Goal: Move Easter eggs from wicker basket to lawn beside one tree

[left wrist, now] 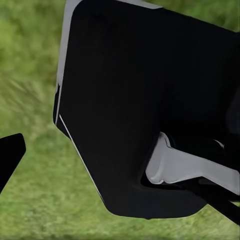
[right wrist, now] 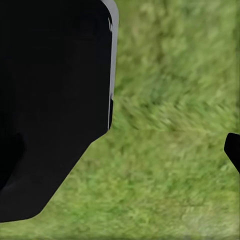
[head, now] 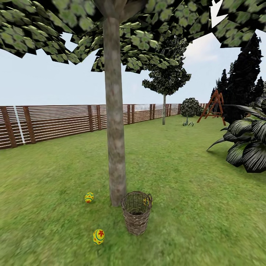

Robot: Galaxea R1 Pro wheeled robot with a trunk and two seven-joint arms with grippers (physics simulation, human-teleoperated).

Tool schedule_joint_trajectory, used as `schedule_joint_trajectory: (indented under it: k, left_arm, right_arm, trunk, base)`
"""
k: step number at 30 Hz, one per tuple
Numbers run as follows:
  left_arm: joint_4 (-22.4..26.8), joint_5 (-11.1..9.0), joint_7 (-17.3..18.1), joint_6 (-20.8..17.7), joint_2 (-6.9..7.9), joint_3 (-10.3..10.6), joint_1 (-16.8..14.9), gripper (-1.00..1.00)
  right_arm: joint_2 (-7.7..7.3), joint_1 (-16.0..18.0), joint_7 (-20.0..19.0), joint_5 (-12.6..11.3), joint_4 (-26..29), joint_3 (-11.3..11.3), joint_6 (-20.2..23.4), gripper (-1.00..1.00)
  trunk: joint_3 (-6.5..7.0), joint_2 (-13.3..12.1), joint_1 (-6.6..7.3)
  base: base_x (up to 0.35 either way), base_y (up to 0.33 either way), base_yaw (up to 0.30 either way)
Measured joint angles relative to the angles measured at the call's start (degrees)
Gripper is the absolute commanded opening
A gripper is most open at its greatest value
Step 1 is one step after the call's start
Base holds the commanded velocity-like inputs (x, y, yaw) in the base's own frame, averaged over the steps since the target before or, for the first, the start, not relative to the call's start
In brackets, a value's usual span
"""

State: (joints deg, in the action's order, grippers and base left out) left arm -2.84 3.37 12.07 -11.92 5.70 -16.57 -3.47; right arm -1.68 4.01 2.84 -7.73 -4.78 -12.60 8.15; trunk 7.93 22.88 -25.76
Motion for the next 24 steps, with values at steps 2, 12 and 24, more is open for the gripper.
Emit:
schedule_joint_trajectory:
  k: [2,12,24]
  left_arm:
    - [0.01,-0.06,0.01,0.00,-0.12,-0.06,0.00,1.00]
    - [0.03,-0.02,0.01,0.00,-0.18,-0.06,0.00,1.00]
    - [0.03,-0.02,0.01,0.00,-0.19,-0.05,0.00,1.00]
  right_arm:
    - [-0.01,0.00,0.00,0.03,0.00,-0.01,0.00,1.00]
    - [-0.01,0.00,0.00,0.05,0.01,-0.01,0.00,1.00]
    - [-0.01,0.00,0.00,0.05,0.01,-0.01,0.00,1.00]
  trunk:
    - [0.00,0.00,0.00]
    - [0.00,0.00,0.00]
    - [0.00,0.00,0.00]
  base:
    - [0.000,0.000,0.000]
    - [0.000,0.000,0.000]
    - [0.000,0.000,0.000]
